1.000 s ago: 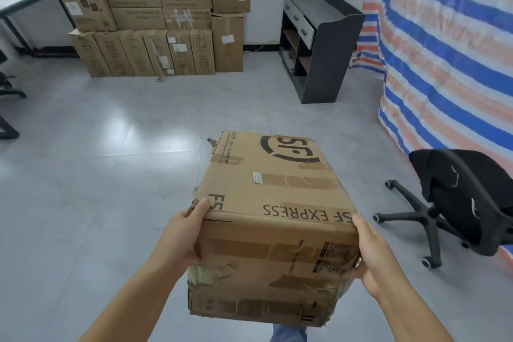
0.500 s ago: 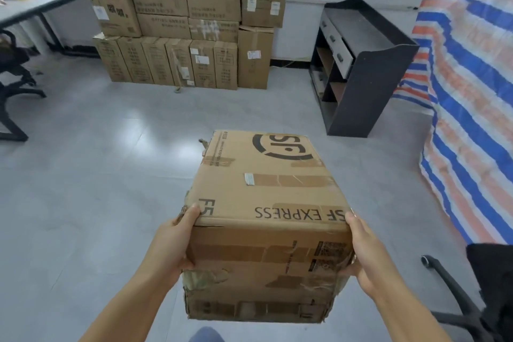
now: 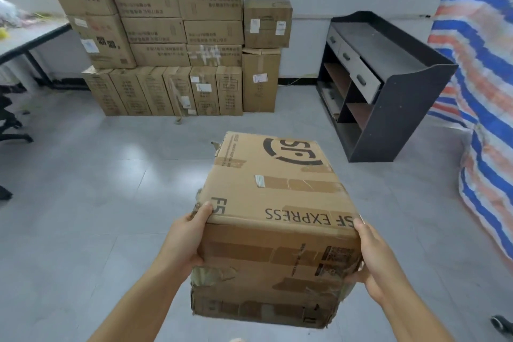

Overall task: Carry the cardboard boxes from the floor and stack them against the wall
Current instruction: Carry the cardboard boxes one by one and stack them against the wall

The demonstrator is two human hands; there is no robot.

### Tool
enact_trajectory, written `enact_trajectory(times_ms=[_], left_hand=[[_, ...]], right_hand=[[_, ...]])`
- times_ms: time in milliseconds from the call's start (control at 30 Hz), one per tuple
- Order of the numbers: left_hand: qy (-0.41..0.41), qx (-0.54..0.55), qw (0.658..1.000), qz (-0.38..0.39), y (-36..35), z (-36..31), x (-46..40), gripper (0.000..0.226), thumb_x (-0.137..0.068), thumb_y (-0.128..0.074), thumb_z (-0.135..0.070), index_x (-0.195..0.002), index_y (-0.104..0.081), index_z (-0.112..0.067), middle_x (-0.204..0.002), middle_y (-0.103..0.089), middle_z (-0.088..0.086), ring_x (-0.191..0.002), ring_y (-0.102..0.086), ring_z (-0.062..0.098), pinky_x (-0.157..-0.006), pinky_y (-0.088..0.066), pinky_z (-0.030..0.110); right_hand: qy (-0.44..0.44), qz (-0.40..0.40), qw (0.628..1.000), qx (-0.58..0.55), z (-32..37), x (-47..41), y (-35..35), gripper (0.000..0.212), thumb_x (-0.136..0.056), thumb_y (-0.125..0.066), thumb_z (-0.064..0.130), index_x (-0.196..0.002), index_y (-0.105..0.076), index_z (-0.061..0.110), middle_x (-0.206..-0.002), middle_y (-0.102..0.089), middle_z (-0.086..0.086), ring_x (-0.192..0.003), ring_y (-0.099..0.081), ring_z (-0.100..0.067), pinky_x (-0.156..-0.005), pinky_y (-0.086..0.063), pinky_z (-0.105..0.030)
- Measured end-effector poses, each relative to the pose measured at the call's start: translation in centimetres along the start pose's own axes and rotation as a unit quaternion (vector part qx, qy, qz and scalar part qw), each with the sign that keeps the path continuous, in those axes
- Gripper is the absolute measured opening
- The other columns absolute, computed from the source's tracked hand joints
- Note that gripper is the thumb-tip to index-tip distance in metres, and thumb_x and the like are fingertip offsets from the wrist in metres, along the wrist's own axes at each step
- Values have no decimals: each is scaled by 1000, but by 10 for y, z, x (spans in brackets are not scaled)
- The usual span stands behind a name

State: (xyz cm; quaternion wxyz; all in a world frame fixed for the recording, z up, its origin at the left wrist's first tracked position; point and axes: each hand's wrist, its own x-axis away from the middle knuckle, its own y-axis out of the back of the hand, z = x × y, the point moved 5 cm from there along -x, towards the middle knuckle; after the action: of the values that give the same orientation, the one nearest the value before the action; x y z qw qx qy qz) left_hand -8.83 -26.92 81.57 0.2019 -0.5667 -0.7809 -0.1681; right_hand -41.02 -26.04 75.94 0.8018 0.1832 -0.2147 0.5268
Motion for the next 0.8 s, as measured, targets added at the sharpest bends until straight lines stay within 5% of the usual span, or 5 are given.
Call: enact_trajectory(times_ms=[300, 467, 567, 733, 800], left_hand=[[16, -17, 1000, 19, -36, -64, -138, 22, -92, -57, -37, -90, -67, -17, -71, -65, -4, -45, -62, 7, -41, -49, 31], [16, -15, 1000, 8, -75, -107, -228, 21, -92, -56, -39, -88, -65, -20, -82, -62, -4, -69, -57, 13, -44, -50, 34], [12, -19, 1000, -3, -101, -143, -287, 22, -92, -56, -41, -90, -66, -21, -85, -63, -3, -74, -57, 15, -62, -49, 41], [1, 6, 1000, -10, -147, -207, -365, 23, -93, -55, -40, -93, -67, -20, -85, -64, 0, -77, -60, 21, -66, -50, 45], [-3, 12, 1000, -15, -158, -227, -394, 25, -92, -55, -40, -94, -67, -19, -87, -64, 2, -79, -60, 22, -70, -49, 48]], right_hand=[[24, -9, 1000, 7, 72, -107, -66, 28, -100, -37, 41, -102, -64, 37, -101, -69, 5, -95, -62, -18, -68, -52, -41], [1, 0, 1000, 16, 123, -203, -104, 35, -100, -36, 44, -129, -53, 34, -118, -61, -1, -105, -56, -28, -72, -52, -52], [2, 14, 1000, 25, 172, -265, -127, 33, -100, -35, 45, -124, -55, 35, -112, -61, 2, -99, -56, -27, -76, -50, -58], [41, 34, 998, 31, 260, -359, -162, 34, -100, -37, 43, -131, -52, 38, -124, -61, 2, -113, -56, -26, -92, -47, -59], [57, 45, 997, 36, 290, -389, -180, 30, -100, -37, 41, -123, -57, 41, -115, -67, 4, -108, -60, -23, -87, -51, -53]])
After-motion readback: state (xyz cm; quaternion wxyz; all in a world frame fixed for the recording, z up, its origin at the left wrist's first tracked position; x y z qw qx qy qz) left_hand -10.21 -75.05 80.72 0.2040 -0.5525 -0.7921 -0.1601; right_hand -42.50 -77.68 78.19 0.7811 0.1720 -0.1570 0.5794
